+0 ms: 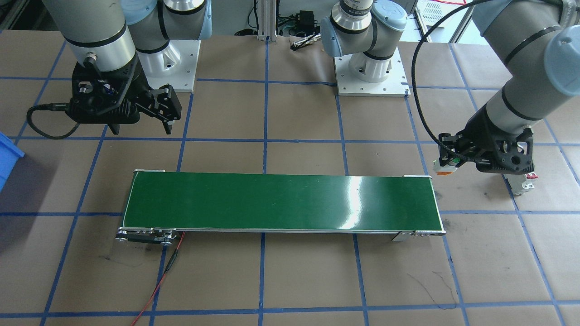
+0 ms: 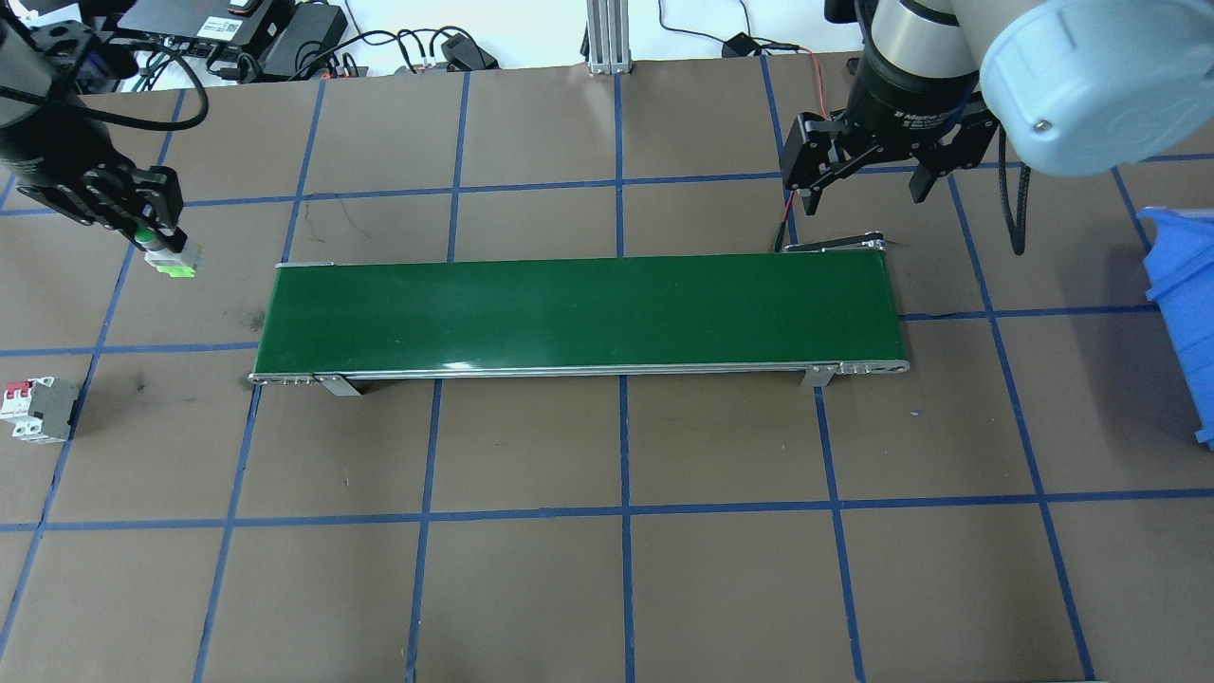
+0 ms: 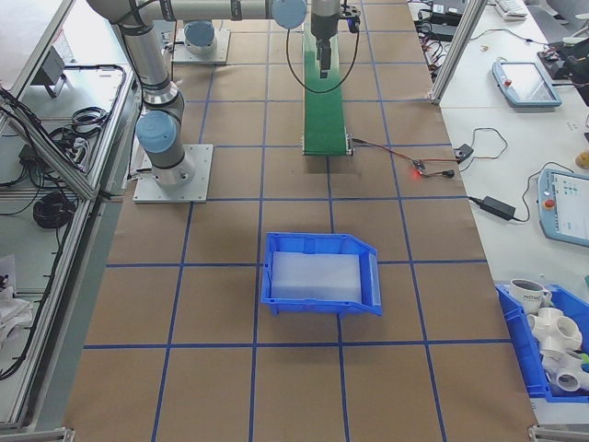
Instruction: Move button from left to right
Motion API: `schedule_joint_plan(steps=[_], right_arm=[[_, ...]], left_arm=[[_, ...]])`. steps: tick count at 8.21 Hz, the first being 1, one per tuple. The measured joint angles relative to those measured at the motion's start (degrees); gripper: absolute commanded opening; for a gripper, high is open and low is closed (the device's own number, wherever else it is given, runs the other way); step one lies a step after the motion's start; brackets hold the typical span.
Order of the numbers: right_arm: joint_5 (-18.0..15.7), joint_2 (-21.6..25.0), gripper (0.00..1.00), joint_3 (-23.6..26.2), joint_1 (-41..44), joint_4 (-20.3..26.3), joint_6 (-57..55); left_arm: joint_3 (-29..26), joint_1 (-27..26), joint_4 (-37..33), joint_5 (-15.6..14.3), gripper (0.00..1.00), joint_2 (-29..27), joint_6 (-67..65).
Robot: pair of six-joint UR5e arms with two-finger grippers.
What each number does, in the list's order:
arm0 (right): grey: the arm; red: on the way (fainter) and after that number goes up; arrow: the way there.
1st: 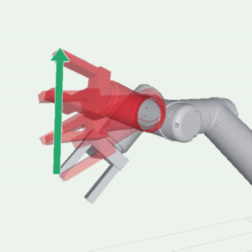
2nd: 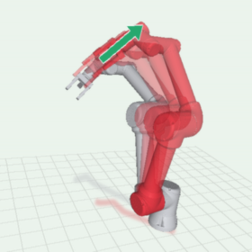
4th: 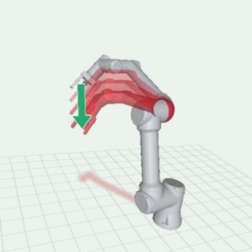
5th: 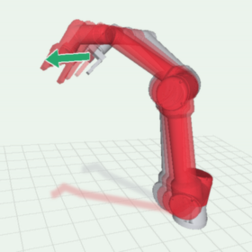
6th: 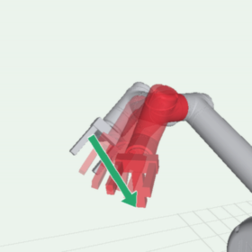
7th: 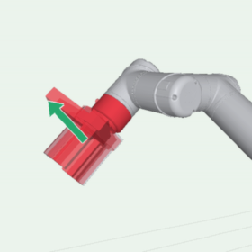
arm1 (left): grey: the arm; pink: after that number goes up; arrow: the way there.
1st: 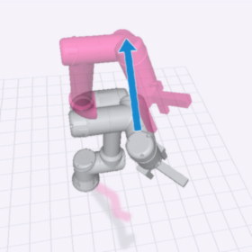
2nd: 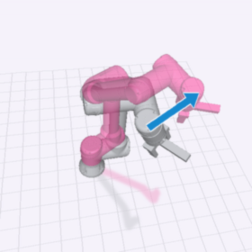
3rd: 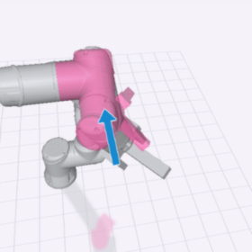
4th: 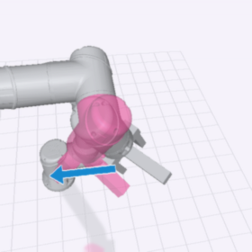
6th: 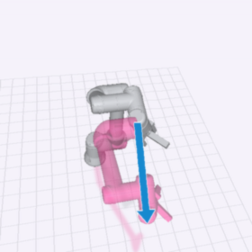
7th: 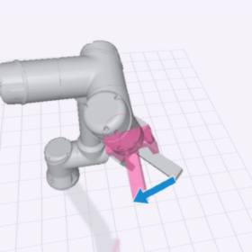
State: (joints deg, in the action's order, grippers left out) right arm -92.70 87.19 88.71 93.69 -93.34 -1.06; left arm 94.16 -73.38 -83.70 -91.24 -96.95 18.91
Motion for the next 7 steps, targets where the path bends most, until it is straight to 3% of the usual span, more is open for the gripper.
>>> schedule_joint_plan(steps=[3,7], right_arm=[[0.0,0.1,1.00,0.8,0.0,-0.1,0.0],[0.0,0.2,1.00,1.1,0.0,-0.1,-0.1]], left_arm=[[3.2,-1.6,5.4,2.6,0.00,-2.0,-19.5],[5.6,-2.4,11.3,4.8,0.00,-2.6,-55.5]])
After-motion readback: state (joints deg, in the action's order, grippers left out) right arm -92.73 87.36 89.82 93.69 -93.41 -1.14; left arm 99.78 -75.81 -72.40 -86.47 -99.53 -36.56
